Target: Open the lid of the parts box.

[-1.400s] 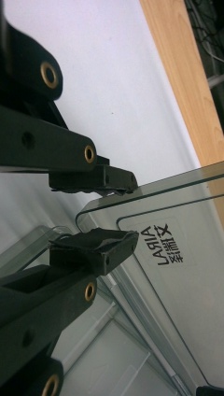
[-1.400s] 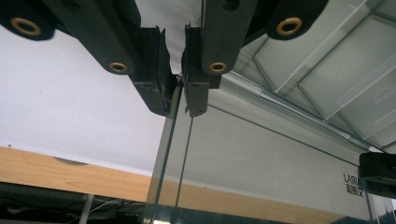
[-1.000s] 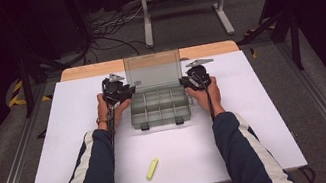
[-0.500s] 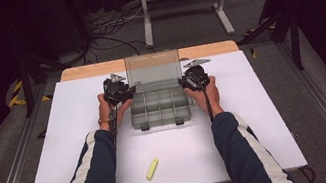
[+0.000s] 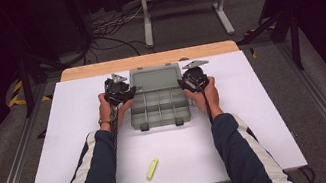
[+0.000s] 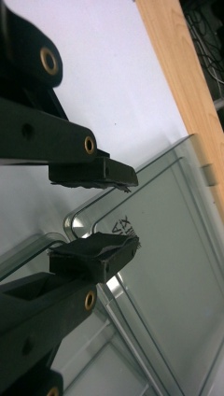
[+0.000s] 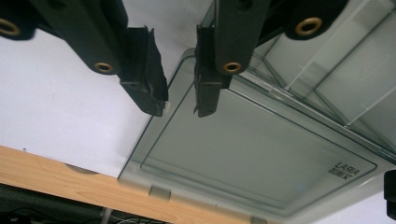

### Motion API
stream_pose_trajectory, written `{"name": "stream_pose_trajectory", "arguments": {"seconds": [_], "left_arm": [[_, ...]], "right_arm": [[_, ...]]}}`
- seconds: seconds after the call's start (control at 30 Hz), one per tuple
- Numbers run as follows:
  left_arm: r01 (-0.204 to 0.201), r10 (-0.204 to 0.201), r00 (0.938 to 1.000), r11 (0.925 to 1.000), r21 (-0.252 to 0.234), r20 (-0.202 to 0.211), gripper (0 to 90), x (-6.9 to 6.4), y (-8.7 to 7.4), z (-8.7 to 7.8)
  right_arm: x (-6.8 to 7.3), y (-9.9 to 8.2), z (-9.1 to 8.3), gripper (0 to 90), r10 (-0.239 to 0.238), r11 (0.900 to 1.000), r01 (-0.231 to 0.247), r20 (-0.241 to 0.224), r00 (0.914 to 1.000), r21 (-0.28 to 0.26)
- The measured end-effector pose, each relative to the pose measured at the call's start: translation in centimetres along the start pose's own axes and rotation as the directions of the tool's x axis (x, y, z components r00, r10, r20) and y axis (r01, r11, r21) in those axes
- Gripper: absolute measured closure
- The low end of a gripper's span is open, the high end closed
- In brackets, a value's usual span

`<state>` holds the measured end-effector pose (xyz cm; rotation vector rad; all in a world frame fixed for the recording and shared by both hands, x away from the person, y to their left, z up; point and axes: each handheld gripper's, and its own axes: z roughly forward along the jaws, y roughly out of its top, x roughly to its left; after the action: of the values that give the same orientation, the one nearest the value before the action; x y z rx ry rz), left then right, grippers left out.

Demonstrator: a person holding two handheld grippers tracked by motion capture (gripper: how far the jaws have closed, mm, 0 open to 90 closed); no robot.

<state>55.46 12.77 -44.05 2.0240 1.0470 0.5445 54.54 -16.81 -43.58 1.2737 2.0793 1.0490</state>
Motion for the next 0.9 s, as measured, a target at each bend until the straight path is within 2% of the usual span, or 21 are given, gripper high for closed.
{"name": "stream_pose_trajectory", "arguments": {"seconds": [0.07,0.1,0.13,0.23,0.27,0.33,0.37,0.4,0.5,0.53,0.67,0.77,0.83,0.9], "left_arm": [[-0.003,0.003,0.9999,1.0000,-0.007,0.010,64.4,0.0,0.0,-0.2],[-0.030,0.030,0.9995,0.9995,-0.009,-0.003,64.3,0.0,0.0,-0.4],[-0.034,0.033,0.9994,0.9994,-0.011,-0.005,64.1,-0.1,0.0,-0.5],[-0.053,0.053,0.9986,0.9980,-0.036,0.006,63.0,0.0,0.0,-1.3],[-0.056,0.057,0.9980,0.9971,-0.052,0.028,62.1,0.1,-0.1,-1.7],[-0.083,0.085,0.9960,0.9946,-0.062,0.028,61.7,0.0,-0.1,-2.3],[-0.083,0.085,0.9960,0.9946,-0.062,0.028,61.4,0.0,-0.1,-2.3],[-0.096,0.099,0.9941,0.9926,-0.074,0.043,60.7,-0.2,-0.2,-3.0],[-0.127,0.133,0.9891,0.9879,-0.089,0.063,59.7,-0.6,-0.3,-3.9],[-0.127,0.133,0.9891,0.9879,-0.089,0.063,59.3,-0.6,-0.3,-3.9],[-0.158,0.166,0.9836,0.9813,-0.111,0.071,58.7,-1.2,-0.4,-5.1],[-0.185,0.196,0.9768,0.9750,-0.123,0.086,57.7,-1.9,-0.4,-6.0],[-0.213,0.227,0.9691,0.9681,-0.131,0.097,57.7,-2.4,-0.5,-6.7],[-0.220,0.236,0.9660,0.9652,-0.141,0.106,57.1,-2.9,-0.6,-7.2]], "right_arm": [[0.0,0.0,-0.2,67.7,0.005,0.9999,-0.006,-0.029,0.9996,-0.014],[0.1,0.1,-0.3,67.6,-0.006,0.9999,0.005,-0.024,0.9997,-0.012],[0.2,0.2,-0.3,67.3,-0.020,0.9997,0.020,-0.024,0.9995,-0.013],[0.6,0.5,-0.8,66.2,-0.044,0.9987,0.043,-0.027,0.9987,-0.026],[0.7,0.5,-1.0,65.6,-0.052,0.9980,0.051,-0.032,0.9981,-0.036],[1.0,0.6,-1.3,65.3,-0.067,0.9970,0.066,-0.038,0.9970,-0.042],[1.0,0.6,-1.3,65.3,-0.067,0.9970,0.066,-0.038,0.9970,-0.042],[1.3,0.7,-1.8,64.9,-0.096,0.9943,0.093,-0.043,0.9945,-0.052],[1.7,0.6,-2.4,64.1,-0.124,0.9907,0.121,-0.053,0.9908,-0.064],[1.8,0.6,-2.7,64.0,-0.135,0.9890,0.131,-0.054,0.9894,-0.067],[2.0,0.5,-3.6,63.4,-0.153,0.9850,0.146,-0.073,0.9855,-0.092],[2.2,0.2,-4.7,62.7,-0.170,0.9804,0.160,-0.084,0.9819,-0.115],[2.2,0.1,-4.9,62.6,-0.174,0.9794,0.163,-0.085,0.9811,-0.119],[2.3,-0.1,-5.5,62.3,-0.180,0.9775,0.168,-0.090,0.9795,-0.128]]}}
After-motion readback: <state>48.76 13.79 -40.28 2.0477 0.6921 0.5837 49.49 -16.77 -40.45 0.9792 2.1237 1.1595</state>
